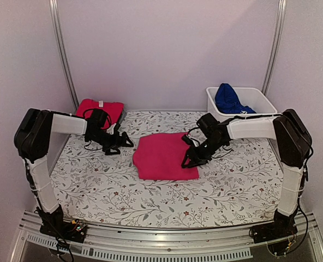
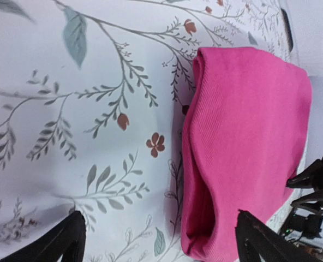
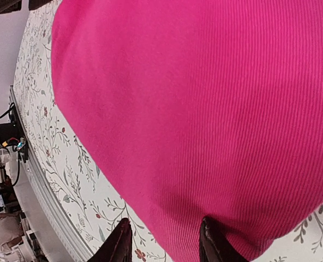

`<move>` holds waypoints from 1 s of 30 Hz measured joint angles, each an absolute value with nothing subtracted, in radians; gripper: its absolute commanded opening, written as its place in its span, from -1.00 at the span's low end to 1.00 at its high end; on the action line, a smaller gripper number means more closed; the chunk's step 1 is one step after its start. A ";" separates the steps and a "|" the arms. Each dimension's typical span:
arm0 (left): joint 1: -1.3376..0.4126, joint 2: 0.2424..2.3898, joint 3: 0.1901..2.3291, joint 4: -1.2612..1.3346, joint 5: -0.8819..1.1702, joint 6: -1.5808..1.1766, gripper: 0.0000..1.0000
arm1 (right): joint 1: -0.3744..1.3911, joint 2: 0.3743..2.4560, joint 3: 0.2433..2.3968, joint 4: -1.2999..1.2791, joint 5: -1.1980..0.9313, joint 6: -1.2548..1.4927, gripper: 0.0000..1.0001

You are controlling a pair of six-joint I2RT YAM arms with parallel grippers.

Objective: Fold and stack the mixed laundry pile
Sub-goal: Rotate the square-folded trousers at the center of the board, then pick up the square-folded trousers from the center of the board.

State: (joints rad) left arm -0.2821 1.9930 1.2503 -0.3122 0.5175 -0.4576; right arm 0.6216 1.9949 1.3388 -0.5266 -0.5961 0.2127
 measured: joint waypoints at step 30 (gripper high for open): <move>-0.170 1.513 0.756 -0.072 0.543 -0.770 1.00 | 1.116 2.378 1.982 -0.720 0.057 -0.095 -0.19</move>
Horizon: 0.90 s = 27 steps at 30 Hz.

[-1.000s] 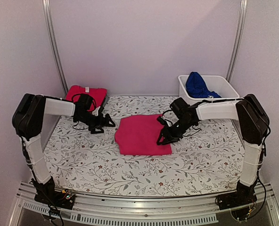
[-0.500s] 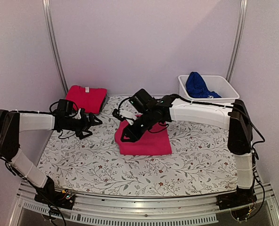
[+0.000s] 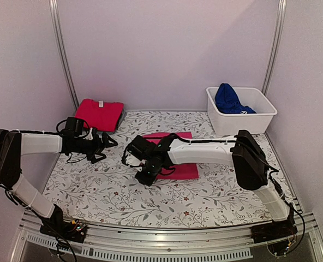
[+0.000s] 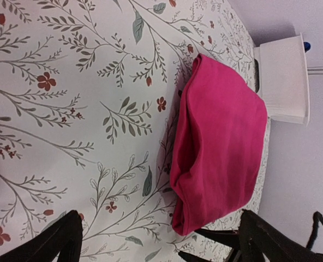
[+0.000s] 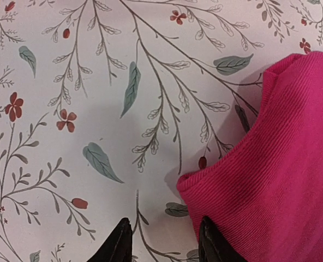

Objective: Fold and stack the mixed laundry pile
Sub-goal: Pick up the square-folded trousers from the center of the board.

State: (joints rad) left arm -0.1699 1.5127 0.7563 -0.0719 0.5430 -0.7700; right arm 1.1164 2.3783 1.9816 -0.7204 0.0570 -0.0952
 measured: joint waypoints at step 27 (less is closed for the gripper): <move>-0.170 1.611 0.759 0.000 0.591 -0.748 0.99 | 1.161 2.375 1.858 -0.568 0.390 -0.186 -1.00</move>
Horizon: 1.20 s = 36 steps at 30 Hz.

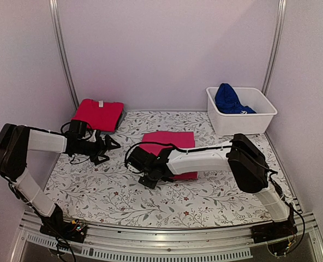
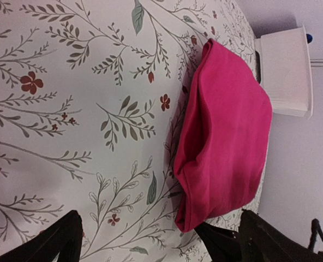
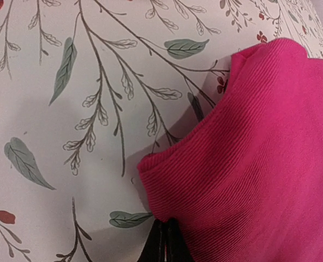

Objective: Fold and stack the mixed laundry pile
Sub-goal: Pick up the square-folded trousers from the center of the board.

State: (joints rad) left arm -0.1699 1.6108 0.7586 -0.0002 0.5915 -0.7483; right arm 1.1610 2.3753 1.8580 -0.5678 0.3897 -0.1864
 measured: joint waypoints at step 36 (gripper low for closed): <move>-0.183 1.622 0.701 0.243 0.669 -0.910 0.99 | 1.091 2.362 1.843 -0.451 0.083 -0.201 -0.42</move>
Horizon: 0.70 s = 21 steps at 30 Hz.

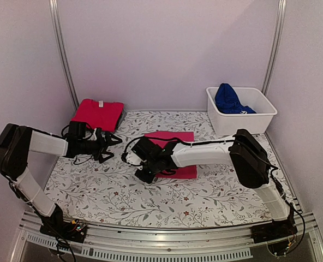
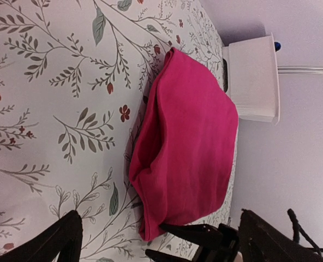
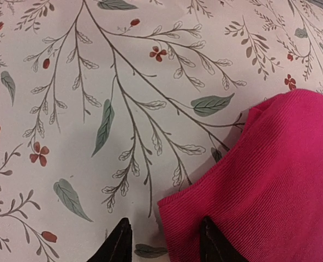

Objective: Fold and stack the mixed laundry pile
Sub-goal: Pick up the square-folded trousers from the center of the board.

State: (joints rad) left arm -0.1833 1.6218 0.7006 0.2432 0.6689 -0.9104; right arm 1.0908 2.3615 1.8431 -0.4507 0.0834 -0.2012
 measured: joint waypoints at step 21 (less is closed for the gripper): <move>-0.210 1.649 0.690 0.354 0.700 -0.986 0.99 | 1.032 2.275 1.837 -0.436 0.004 -0.194 -1.00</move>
